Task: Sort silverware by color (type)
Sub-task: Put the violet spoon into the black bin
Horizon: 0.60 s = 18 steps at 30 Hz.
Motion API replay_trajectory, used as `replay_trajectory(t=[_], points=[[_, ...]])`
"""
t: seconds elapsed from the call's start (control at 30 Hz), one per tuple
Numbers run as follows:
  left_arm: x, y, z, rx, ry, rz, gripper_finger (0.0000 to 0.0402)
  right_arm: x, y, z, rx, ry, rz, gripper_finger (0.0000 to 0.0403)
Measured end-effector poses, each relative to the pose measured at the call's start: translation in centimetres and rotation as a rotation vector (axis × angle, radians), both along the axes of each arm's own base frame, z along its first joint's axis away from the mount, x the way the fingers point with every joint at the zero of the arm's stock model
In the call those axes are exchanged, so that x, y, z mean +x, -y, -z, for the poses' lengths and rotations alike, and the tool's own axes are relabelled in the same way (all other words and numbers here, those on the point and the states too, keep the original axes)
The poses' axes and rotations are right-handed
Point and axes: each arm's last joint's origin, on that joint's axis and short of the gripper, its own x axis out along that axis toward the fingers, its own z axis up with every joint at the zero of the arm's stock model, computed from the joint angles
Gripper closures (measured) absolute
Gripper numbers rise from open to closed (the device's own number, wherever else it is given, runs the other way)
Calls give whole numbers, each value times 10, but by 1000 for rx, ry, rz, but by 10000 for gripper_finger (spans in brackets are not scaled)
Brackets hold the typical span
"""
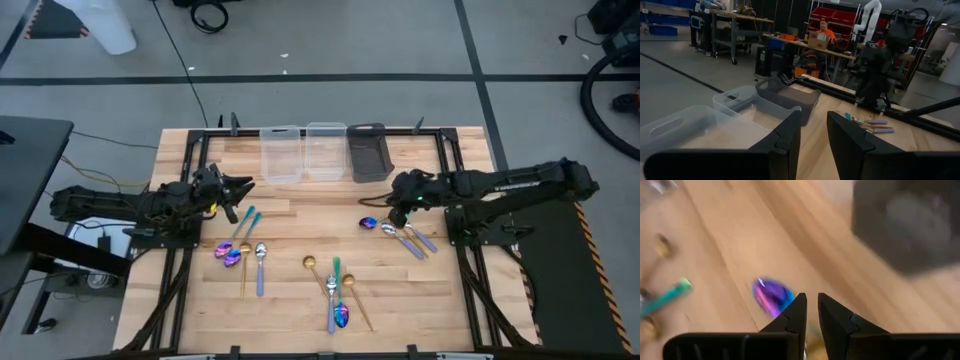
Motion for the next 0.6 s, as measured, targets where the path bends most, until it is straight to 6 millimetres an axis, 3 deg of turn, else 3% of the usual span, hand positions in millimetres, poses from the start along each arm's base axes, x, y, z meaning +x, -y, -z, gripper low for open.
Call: replay_trajectory(t=[0.33,0.6], points=[[0,0,2,0,-17,1,299,-3,-11,35,253,-399,91,341],[0,0,2,0,-18,2,299,-8,-21,38,290,-468,123,301]])
